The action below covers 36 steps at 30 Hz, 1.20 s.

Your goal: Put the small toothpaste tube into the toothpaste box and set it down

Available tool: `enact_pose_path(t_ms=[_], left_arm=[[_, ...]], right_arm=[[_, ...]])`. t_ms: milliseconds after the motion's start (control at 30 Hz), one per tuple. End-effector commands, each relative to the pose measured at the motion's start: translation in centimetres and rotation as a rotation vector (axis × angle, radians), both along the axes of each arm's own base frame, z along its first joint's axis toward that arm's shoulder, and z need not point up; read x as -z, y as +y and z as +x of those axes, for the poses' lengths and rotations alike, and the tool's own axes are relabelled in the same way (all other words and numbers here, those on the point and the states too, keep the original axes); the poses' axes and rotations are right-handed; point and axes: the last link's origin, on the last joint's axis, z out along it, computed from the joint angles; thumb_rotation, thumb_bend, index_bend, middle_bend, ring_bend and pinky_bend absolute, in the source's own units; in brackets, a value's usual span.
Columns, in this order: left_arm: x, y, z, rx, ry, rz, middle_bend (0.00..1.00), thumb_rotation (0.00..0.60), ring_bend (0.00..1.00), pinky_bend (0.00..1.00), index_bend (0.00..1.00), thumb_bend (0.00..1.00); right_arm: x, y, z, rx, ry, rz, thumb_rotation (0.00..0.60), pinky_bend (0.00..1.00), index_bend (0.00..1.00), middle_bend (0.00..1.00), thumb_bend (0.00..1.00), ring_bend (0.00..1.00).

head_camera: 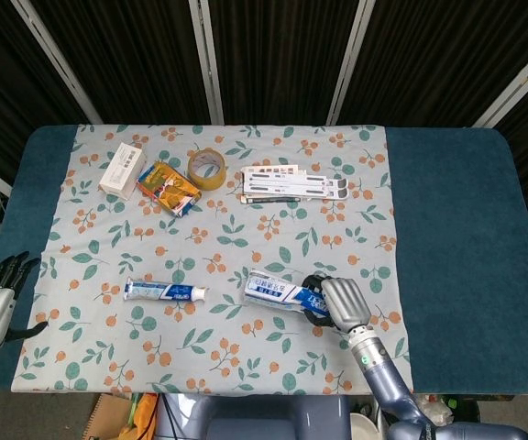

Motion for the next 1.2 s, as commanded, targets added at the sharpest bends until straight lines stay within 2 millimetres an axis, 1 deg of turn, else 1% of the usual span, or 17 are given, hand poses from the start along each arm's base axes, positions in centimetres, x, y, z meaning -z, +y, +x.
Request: enact_pose_path(t_ms=[33, 67, 133, 233, 267, 333, 433, 567, 667, 767, 900, 1033, 1200], left_arm=[[0.0, 0.3, 0.3, 0.0, -0.004, 0.002, 0.07, 0.6, 0.05, 0.17, 0.12, 0.03], [0.1, 0.5, 0.5, -0.002, -0.007, -0.002, 0.08, 0.6, 0.06, 0.18, 0.13, 0.03], [0.4, 1.1, 1.2, -0.009, -0.022, -0.015, 0.12, 0.6, 0.11, 0.23, 0.18, 0.03], [0.8, 2.6, 2.4, 0.01, -0.005, -0.028, 0.18, 0.6, 0.17, 0.32, 0.26, 0.05], [1.0, 3.2, 2.9, 0.019, 0.012, -0.032, 0.2, 0.6, 0.19, 0.34, 0.28, 0.05], [1.7, 4.7, 4.0, 0.036, 0.059, -0.047, 0.24, 0.6, 0.21, 0.36, 0.29, 0.06], [3.2, 6.7, 5.6, 0.046, 0.108, -0.086, 0.26, 0.6, 0.23, 0.37, 0.3, 0.06], [4.9, 8.3, 6.6, 0.05, 0.159, -0.132, 0.29, 0.6, 0.25, 0.39, 0.31, 0.07], [7.0, 9.5, 7.1, 0.055, 0.216, -0.186, 0.3, 0.6, 0.25, 0.39, 0.32, 0.09], [9.2, 10.1, 7.5, 0.05, 0.24, -0.233, 0.31, 0.6, 0.25, 0.39, 0.33, 0.09], [11.6, 10.3, 8.1, 0.054, 0.238, -0.272, 0.33, 0.6, 0.25, 0.39, 0.34, 0.09], [13.4, 10.5, 8.7, 0.068, 0.236, -0.295, 0.35, 0.6, 0.27, 0.4, 0.36, 0.09], [14.9, 10.8, 9.4, 0.088, 0.232, -0.306, 0.37, 0.6, 0.28, 0.41, 0.38, 0.1]], right_arm=[[-2.9, 0.3, 0.2, -0.016, -0.076, -0.05, 0.6, 0.5, 0.45, 0.5, 0.34, 0.47], [-3.5, 0.4, 0.1, -0.021, -0.087, -0.057, 0.6, 0.5, 0.45, 0.5, 0.34, 0.47], [-5.0, 0.7, 0.0, -0.033, -0.108, -0.071, 0.6, 0.5, 0.45, 0.5, 0.34, 0.47], [-6.5, 0.9, -0.2, -0.046, -0.12, -0.091, 0.6, 0.5, 0.45, 0.5, 0.34, 0.47], [-6.9, 0.9, -0.3, -0.05, -0.124, -0.096, 0.6, 0.5, 0.45, 0.5, 0.34, 0.47], [-7.7, 1.0, -0.5, -0.055, -0.135, -0.103, 0.6, 0.5, 0.45, 0.5, 0.34, 0.47], [-8.4, 1.1, -0.8, -0.057, -0.15, -0.107, 0.6, 0.5, 0.45, 0.5, 0.34, 0.47], [-9.0, 1.1, -0.9, -0.071, -0.153, -0.118, 0.6, 0.5, 0.45, 0.5, 0.34, 0.47], [-9.5, 1.0, -0.8, -0.074, -0.176, -0.131, 0.6, 0.5, 0.45, 0.5, 0.34, 0.47], [-9.8, 0.9, -0.9, -0.07, -0.184, -0.136, 0.6, 0.5, 0.45, 0.5, 0.34, 0.47], [-10.2, 0.6, -1.0, -0.064, -0.194, -0.145, 0.6, 0.5, 0.45, 0.5, 0.34, 0.47], [-10.5, 0.4, -1.0, -0.06, -0.205, -0.151, 0.6, 0.5, 0.45, 0.5, 0.34, 0.47], [-10.5, 0.4, -1.1, -0.06, -0.21, -0.152, 0.6, 0.5, 0.44, 0.5, 0.34, 0.47]])
